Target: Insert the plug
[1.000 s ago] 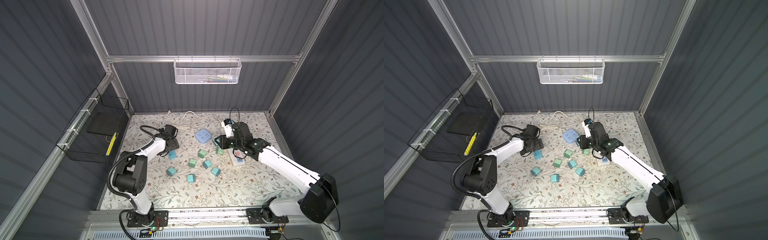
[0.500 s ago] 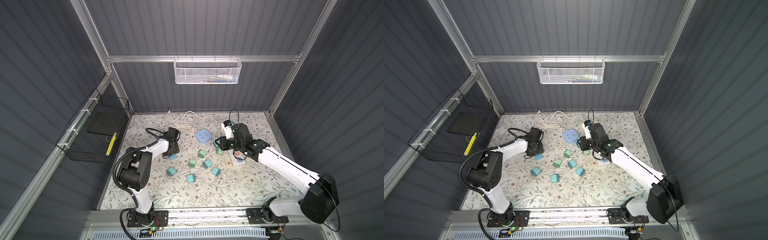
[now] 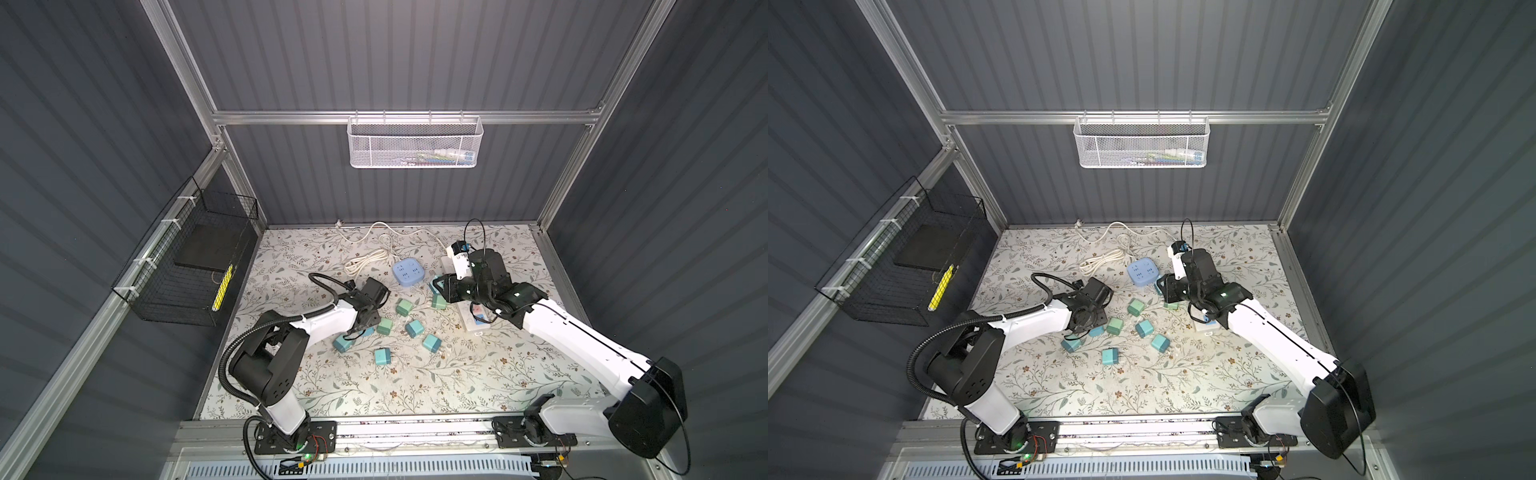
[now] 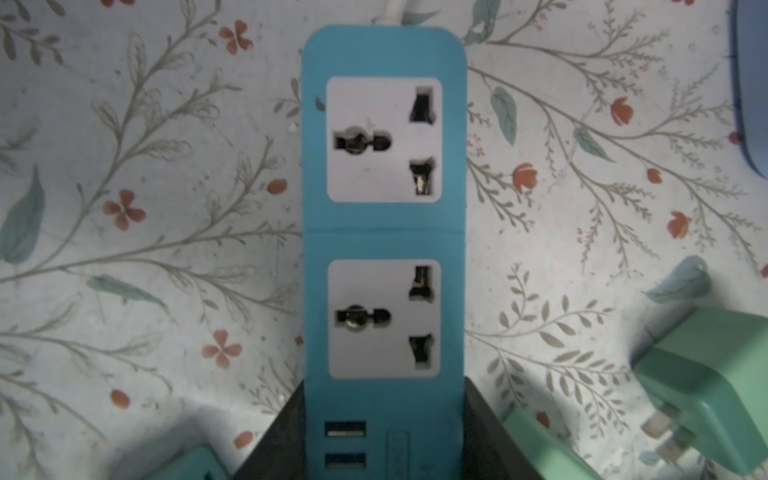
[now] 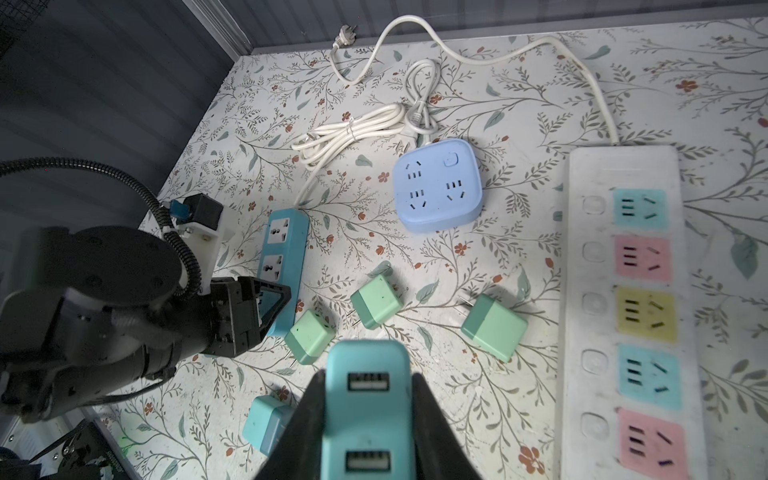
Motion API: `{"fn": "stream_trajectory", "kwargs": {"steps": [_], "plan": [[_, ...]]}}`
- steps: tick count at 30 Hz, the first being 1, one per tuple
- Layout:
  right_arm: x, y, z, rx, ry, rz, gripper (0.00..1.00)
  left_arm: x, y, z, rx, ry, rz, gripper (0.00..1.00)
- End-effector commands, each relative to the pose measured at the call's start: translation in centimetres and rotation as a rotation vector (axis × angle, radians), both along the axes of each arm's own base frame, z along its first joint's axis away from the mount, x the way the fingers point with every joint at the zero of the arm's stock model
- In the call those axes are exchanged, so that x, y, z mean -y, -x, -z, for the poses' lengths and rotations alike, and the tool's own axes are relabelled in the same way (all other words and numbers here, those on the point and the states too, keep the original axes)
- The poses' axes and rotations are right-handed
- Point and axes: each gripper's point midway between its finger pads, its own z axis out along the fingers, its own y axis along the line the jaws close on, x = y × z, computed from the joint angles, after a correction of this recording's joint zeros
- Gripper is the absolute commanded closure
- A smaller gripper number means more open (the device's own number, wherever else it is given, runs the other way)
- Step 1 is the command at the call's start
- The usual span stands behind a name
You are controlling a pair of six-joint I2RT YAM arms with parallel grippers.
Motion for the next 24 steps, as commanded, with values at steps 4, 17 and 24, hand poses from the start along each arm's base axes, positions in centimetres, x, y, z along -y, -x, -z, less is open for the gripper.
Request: {"fn": "stream_trajectory", "kwargs": {"steps": [4, 17, 24], "plan": [[-0.5, -0.1, 0.2, 0.019, -0.01, 0.009, 0.87, 1.5, 1.0, -0.2, 0.003, 0.045, -0.037, 0.47], [-8.3, -1.9, 1.7, 0.137, 0.072, -0.023, 0.88, -3.1, -0.3, -10.2, 0.168, 0.177, -0.024, 0.12], [-15.2, -3.7, 4.9, 0.151, 0.115, -0.088, 0.88, -7.7, 0.9, -6.8, 0.089, 0.383, -0.167, 0.12]]}}
